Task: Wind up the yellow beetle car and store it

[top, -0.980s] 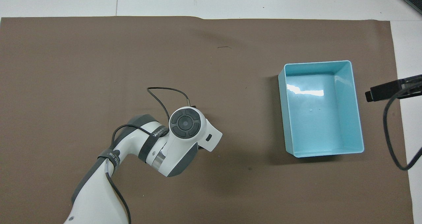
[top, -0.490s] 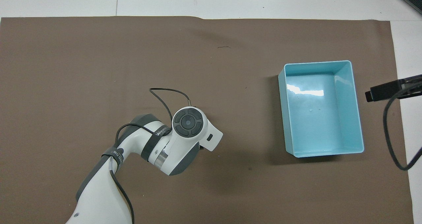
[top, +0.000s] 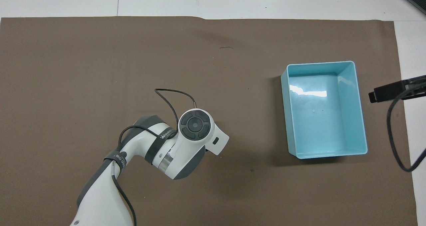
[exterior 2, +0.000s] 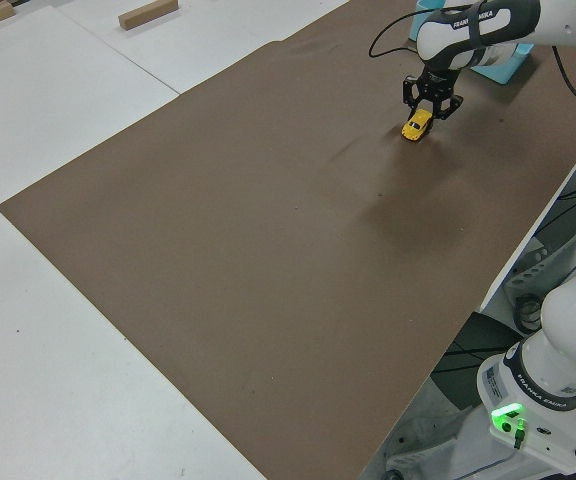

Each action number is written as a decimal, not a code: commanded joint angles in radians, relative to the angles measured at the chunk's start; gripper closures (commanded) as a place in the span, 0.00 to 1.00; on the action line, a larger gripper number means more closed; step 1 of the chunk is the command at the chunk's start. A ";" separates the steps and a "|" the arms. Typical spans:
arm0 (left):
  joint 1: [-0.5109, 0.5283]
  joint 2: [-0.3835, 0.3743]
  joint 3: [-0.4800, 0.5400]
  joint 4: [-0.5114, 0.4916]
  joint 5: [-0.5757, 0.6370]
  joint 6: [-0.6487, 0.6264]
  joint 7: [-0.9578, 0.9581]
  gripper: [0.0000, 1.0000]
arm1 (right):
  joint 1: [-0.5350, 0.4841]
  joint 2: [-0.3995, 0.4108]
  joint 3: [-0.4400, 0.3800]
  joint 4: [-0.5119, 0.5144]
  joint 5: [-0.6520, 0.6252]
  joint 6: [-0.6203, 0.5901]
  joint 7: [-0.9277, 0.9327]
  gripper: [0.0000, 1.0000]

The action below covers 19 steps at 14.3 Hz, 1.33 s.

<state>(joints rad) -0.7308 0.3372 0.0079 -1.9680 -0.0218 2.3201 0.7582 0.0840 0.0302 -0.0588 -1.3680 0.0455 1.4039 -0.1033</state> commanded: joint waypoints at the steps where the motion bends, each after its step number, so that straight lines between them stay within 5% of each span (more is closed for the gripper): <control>1: -0.021 -0.017 0.023 -0.003 0.016 -0.033 -0.019 1.00 | -0.007 -0.020 0.007 -0.020 0.001 -0.008 0.014 0.00; 2: -0.015 -0.021 0.021 -0.008 0.016 -0.036 -0.025 1.00 | -0.007 -0.020 0.005 -0.020 0.001 -0.008 0.014 0.00; 3: -0.010 -0.021 0.021 -0.011 0.016 -0.025 -0.034 0.69 | -0.007 -0.020 0.007 -0.020 0.002 -0.008 0.014 0.00; 4: 0.002 -0.023 0.020 -0.011 0.016 -0.031 -0.022 0.01 | -0.007 -0.020 0.007 -0.020 0.001 -0.008 0.014 0.00; 17: 0.007 -0.030 0.020 -0.002 0.016 -0.021 -0.043 0.00 | -0.007 -0.020 0.007 -0.020 0.001 -0.008 0.014 0.00; 18: 0.013 -0.043 0.018 -0.003 0.016 -0.047 -0.045 0.25 | -0.007 -0.020 0.005 -0.020 0.001 -0.008 0.014 0.00; 19: 0.014 -0.044 0.018 -0.003 0.016 -0.059 -0.045 0.66 | -0.007 -0.020 0.005 -0.022 0.001 -0.011 0.014 0.00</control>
<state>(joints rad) -0.7237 0.3212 0.0280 -1.9655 -0.0218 2.3007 0.7335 0.0840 0.0302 -0.0588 -1.3680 0.0455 1.4039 -0.1033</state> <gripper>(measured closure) 0.110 0.000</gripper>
